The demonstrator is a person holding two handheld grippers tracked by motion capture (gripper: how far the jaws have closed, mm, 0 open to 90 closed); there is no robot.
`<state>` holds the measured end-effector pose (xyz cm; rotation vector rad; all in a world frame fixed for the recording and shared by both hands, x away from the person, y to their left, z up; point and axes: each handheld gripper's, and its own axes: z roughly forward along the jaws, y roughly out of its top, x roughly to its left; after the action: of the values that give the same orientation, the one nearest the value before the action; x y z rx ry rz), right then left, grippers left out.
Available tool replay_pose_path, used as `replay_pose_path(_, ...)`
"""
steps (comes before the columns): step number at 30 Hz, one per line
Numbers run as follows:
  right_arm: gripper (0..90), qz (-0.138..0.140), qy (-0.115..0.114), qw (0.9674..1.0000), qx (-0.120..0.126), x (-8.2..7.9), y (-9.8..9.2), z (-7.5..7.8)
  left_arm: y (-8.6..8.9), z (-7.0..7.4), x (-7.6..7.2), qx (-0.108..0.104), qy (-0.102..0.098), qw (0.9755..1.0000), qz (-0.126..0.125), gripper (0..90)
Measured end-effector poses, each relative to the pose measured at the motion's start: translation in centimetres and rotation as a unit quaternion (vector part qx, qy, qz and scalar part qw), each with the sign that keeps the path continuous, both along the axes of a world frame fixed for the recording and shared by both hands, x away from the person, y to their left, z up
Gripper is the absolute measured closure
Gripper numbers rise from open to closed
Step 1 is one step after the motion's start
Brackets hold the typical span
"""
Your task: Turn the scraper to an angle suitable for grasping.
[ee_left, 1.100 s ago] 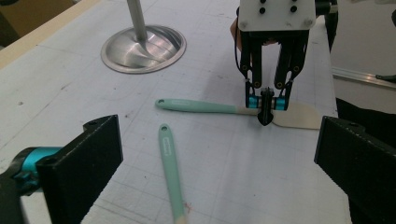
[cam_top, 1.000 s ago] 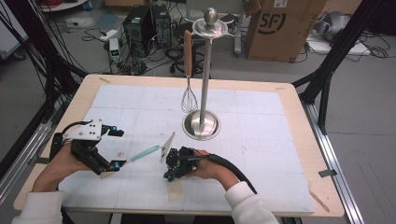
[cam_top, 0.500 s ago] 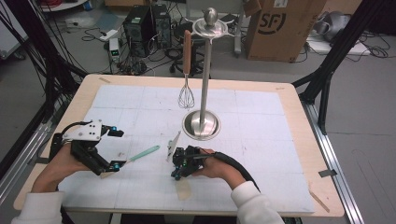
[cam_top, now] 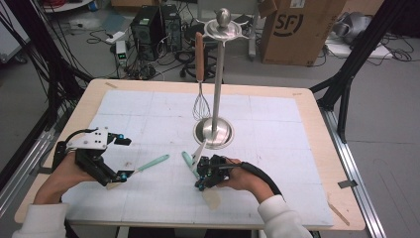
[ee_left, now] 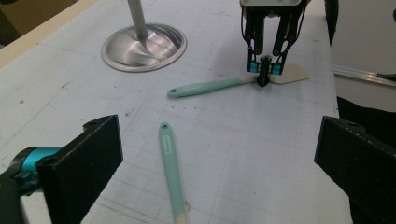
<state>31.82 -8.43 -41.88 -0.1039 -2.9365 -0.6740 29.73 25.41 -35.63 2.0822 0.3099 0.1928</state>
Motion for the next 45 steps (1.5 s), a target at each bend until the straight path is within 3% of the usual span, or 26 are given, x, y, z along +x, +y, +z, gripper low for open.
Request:
replay_pose_path(10, 89.0, -0.015, -0.006, 0.9998, -0.012, 0.0, -2.5, 0.3, -0.1, 0.0, -0.1, 0.001, 0.001, 1.0000, 0.001, 1.7)
replay_pose_path(11, 89.0, -0.028, 0.000, 0.9994, -0.020, -0.1, -2.8, 0.4, -0.1, 0.0, -0.1, 0.003, 0.000, 1.0000, 0.000, 1.7)
replay_pose_path(12, 89.0, -0.017, -0.012, 0.9997, -0.010, 0.1, -3.1, 0.3, -0.1, 0.0, -0.1, 0.003, 0.000, 1.0000, 0.000, 1.7)
replay_pose_path(14, 89.0, -0.035, -0.004, 0.9992, -0.018, -0.1, -3.7, 0.4, -0.1, 0.0, -0.1, 0.002, 0.001, 1.0000, 0.001, 1.7)
replay_pose_path(17, 89.0, -0.029, -0.009, 0.9995, -0.013, 0.0, -4.2, 0.3, -0.1, 0.0, -0.1, 0.002, 0.001, 1.0000, 0.002, 1.7)
replay_pose_path(27, 89.0, -0.066, -0.007, 0.9976, -0.021, -0.3, -7.7, 0.4, -0.1, -0.1, 0.0, 0.005, 0.001, 1.0000, 0.002, 1.7)
replay_pose_path(45, 89.0, -0.106, -0.012, 0.9936, -0.037, -0.6, -12.3, 0.7, -0.2, -0.1, 0.0, 0.008, 0.002, 1.0000, 0.002, 1.7)
